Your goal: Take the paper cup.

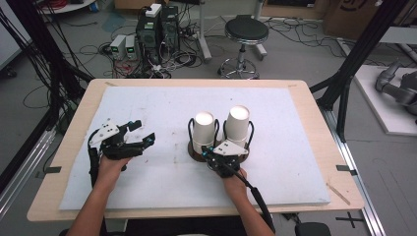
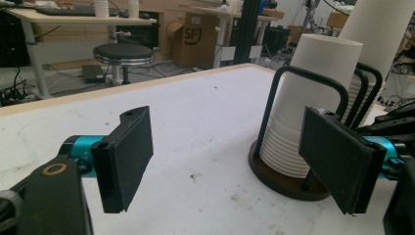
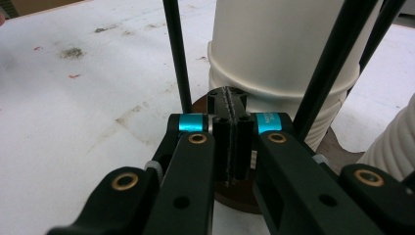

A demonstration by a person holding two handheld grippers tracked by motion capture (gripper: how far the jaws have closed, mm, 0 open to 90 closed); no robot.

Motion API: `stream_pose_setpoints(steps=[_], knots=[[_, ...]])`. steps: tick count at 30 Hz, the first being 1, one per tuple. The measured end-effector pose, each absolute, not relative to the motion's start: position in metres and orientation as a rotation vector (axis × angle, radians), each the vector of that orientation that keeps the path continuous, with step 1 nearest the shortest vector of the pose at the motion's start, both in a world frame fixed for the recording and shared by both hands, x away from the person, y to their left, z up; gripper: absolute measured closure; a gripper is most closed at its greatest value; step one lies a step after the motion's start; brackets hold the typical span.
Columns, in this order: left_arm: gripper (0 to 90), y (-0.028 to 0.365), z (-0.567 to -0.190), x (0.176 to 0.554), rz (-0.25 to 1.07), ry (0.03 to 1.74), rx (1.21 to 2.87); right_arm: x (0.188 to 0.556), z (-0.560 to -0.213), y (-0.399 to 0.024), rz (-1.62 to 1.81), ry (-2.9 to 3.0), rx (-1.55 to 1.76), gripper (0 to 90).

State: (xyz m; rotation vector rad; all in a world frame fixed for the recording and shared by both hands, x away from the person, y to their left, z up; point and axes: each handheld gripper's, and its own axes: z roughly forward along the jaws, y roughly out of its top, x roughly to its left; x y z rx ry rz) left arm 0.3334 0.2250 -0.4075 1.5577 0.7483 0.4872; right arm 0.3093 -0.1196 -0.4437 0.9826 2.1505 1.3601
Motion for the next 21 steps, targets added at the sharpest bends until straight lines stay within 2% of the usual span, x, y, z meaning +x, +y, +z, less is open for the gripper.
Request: stream_pose_setpoints(steps=[21], knots=[[20.0,0.159,-0.357,0.359,0.403,0.568,1.593,0.311,-0.444,-0.119,1.358,2.162,0.987,90.0]])
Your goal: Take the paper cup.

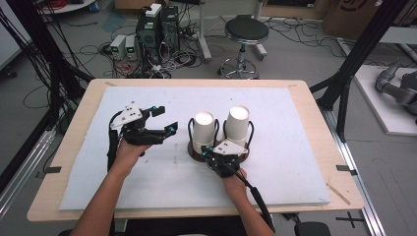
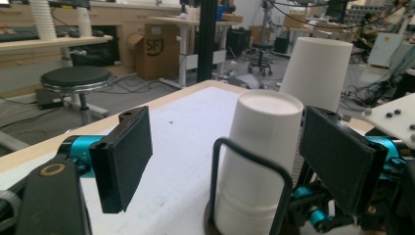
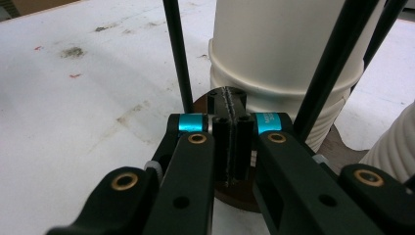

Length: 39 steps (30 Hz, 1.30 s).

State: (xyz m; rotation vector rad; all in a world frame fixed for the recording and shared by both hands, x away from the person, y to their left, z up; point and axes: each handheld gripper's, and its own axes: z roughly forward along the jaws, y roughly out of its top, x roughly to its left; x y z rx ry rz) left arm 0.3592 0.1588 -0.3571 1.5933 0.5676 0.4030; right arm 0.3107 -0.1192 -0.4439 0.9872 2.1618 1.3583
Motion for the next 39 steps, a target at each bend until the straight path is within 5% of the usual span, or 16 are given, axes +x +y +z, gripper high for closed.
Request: stream_pose_setpoints(steps=[28,33,39], knots=[[20.3,0.082,-0.362,0.388,0.314,0.551,1.795,0.312,-0.444,-0.119,1.359,2.179,0.999,90.0],[33.3,0.082,-0.362,0.388,0.314,0.51,1.805,0.313,-0.444,-0.119,1.36,2.182,0.995,90.0],[34.1,0.082,-0.361,0.387,0.321,0.498,1.809,0.313,-0.444,-0.119,1.358,2.184,0.999,90.0]])
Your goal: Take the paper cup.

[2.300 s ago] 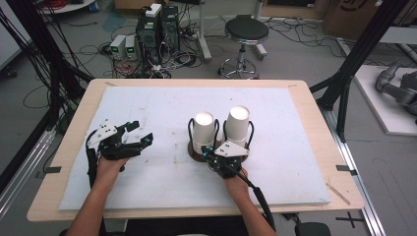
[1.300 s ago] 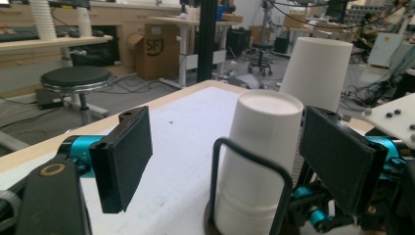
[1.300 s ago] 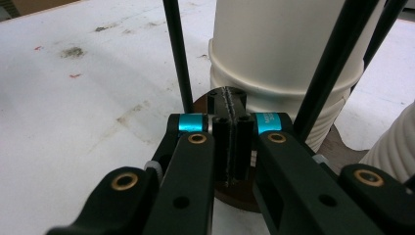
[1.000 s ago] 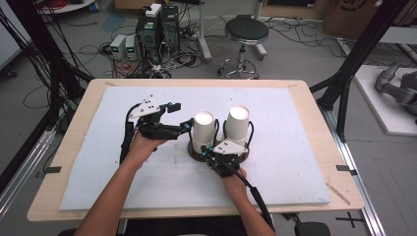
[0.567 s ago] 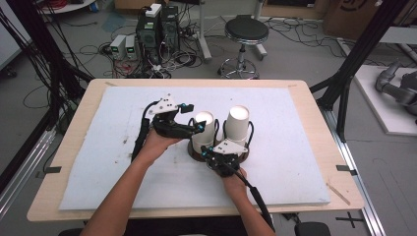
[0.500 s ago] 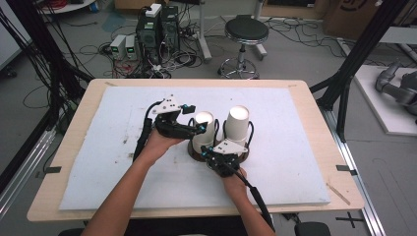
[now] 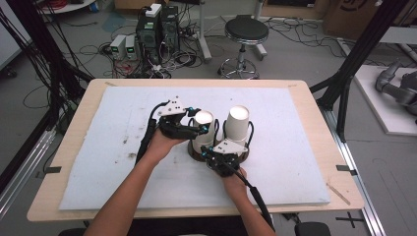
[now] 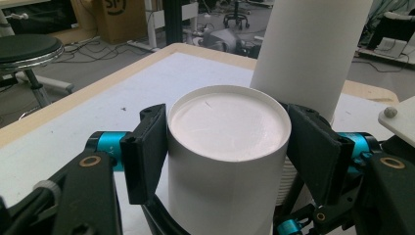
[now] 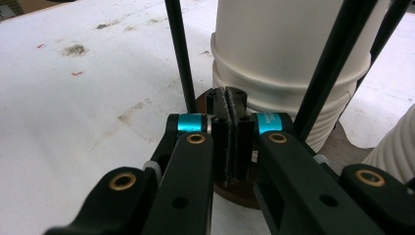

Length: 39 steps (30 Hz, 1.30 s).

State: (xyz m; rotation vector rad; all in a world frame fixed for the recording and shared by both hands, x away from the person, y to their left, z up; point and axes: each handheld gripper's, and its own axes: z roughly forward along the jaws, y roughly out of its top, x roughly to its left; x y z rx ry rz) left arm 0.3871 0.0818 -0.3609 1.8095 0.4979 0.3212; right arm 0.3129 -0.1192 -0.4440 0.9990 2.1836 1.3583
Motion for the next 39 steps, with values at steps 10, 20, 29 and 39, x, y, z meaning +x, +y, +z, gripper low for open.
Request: stream_pose_setpoints(steps=[10,20,29,39], knots=[[34.9,0.087,-0.345,0.385,0.332,0.493,1.74,0.313,-0.444,-0.119,1.357,2.185,1.0,90.0],[35.1,0.094,-0.322,0.383,0.335,0.507,1.691,0.313,-0.444,-0.119,1.365,2.199,0.98,85.1],[35.2,0.1,-0.298,0.376,0.339,0.496,1.653,0.307,-0.433,-0.126,1.416,2.226,0.899,70.0],[35.3,0.106,-0.281,0.359,0.331,0.472,1.647,0.3,-0.407,-0.15,1.476,2.259,0.835,46.2]])
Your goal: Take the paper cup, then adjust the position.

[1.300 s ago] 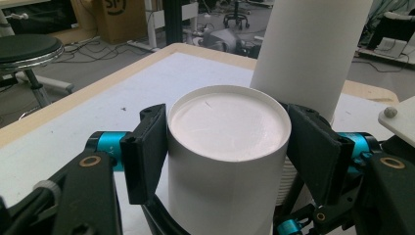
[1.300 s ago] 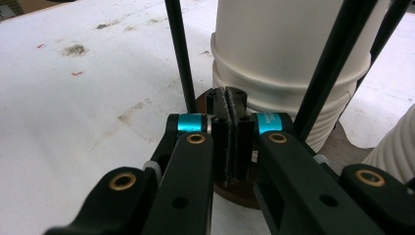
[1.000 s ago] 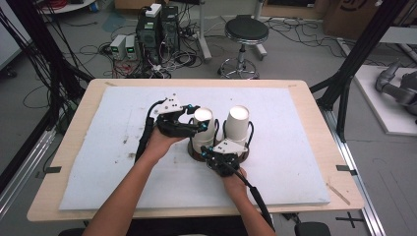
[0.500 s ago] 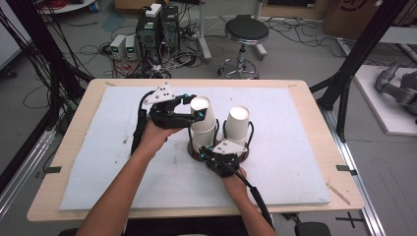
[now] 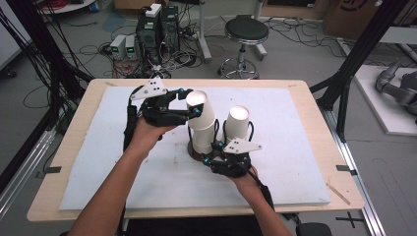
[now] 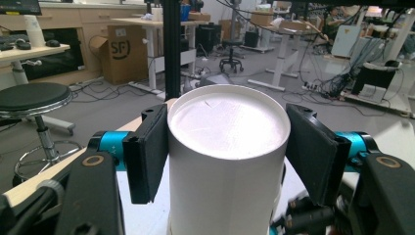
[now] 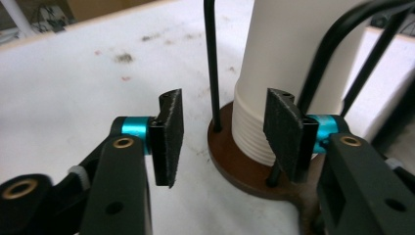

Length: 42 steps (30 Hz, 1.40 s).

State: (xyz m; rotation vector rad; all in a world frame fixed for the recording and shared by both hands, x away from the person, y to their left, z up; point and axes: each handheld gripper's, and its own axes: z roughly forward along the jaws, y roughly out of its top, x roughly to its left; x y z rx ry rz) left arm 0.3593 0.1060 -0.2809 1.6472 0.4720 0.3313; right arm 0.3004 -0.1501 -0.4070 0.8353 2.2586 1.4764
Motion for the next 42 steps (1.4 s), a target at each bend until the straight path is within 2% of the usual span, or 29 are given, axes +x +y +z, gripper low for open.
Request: stream_pose_setpoints(steps=[12,18,20,42], knots=[[35.3,0.117,-0.294,0.333,0.298,0.46,1.653,0.286,-0.381,-0.19,1.595,2.253,0.713,34.4],[35.3,0.12,-0.303,0.331,0.28,0.451,1.648,0.29,-0.376,-0.217,1.599,2.232,0.656,28.2],[35.3,0.121,-0.304,0.33,0.27,0.454,1.638,0.294,-0.375,-0.225,1.585,2.215,0.67,23.3],[35.3,0.115,-0.323,0.322,0.232,0.413,1.673,0.289,-0.373,-0.228,1.56,2.235,0.613,21.2]])
